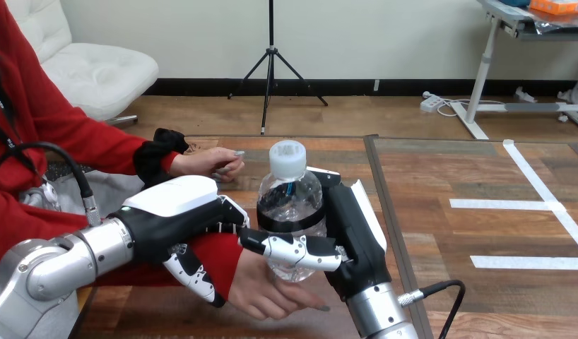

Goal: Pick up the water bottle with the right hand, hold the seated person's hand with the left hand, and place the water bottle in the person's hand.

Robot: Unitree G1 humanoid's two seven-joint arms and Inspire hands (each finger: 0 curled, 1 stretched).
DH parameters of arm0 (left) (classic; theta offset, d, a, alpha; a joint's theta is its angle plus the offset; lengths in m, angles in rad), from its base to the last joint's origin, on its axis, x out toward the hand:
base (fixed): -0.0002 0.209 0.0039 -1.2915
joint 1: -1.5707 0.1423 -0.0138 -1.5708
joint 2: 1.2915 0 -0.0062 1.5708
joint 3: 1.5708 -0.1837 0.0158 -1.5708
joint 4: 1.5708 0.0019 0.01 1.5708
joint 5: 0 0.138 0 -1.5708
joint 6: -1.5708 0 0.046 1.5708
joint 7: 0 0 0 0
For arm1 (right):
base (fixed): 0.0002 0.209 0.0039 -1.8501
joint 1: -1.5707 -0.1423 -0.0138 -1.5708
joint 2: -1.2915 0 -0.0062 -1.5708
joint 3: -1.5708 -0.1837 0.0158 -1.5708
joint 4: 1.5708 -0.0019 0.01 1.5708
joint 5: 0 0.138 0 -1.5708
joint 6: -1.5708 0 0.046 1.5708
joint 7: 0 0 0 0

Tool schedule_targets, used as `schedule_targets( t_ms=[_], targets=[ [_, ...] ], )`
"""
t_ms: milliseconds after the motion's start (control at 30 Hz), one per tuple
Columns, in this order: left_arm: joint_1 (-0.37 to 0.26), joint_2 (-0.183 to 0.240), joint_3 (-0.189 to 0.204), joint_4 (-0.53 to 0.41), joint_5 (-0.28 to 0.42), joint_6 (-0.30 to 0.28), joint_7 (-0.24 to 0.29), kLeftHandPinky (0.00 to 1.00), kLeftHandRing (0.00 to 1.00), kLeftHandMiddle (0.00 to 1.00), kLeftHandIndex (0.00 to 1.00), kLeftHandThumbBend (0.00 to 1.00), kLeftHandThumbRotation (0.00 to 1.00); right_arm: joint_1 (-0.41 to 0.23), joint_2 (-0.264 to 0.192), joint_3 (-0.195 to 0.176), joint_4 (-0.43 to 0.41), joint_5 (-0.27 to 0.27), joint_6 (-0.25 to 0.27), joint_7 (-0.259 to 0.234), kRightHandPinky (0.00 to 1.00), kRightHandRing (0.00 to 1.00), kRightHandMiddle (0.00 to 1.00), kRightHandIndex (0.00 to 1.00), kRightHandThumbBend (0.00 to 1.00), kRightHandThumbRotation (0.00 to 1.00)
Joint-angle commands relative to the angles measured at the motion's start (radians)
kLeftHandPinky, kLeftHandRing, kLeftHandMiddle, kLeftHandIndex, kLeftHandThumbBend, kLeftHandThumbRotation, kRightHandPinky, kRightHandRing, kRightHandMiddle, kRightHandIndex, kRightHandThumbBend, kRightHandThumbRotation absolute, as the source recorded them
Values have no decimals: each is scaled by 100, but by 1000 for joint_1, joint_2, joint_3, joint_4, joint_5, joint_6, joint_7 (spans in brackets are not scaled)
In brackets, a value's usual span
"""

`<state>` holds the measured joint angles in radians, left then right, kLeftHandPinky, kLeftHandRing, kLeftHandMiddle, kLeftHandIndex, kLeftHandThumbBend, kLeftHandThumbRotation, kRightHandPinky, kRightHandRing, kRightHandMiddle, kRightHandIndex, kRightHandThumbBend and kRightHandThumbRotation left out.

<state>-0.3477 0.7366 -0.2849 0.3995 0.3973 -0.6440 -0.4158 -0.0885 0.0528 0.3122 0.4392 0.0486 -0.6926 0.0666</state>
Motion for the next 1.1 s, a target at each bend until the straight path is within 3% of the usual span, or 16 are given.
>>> schedule_targets(
  t_ms=[0,67,167,567,1067],
  targets=[
    [-142,-57,70,-154,-78,-70,43,33,37,42,47,65,0,-110,271,67,-3,47,-121,1,18,23,28,29,75,0],
    [-138,-51,72,-173,-66,-41,37,33,37,42,47,63,0,-111,273,67,7,41,-135,-4,18,24,28,29,75,0],
    [-136,-48,75,-185,-70,-44,37,34,38,43,47,62,0,-109,280,72,15,62,-146,11,19,24,29,29,75,0],
    [-131,-34,79,-218,-91,-16,3,34,38,43,46,58,0,-112,286,75,52,51,-192,7,19,25,29,29,75,0],
    [-133,-31,86,-223,-88,-24,-4,34,38,43,46,59,0,-120,287,70,73,51,-221,7,19,25,29,29,75,0]
  ],
)
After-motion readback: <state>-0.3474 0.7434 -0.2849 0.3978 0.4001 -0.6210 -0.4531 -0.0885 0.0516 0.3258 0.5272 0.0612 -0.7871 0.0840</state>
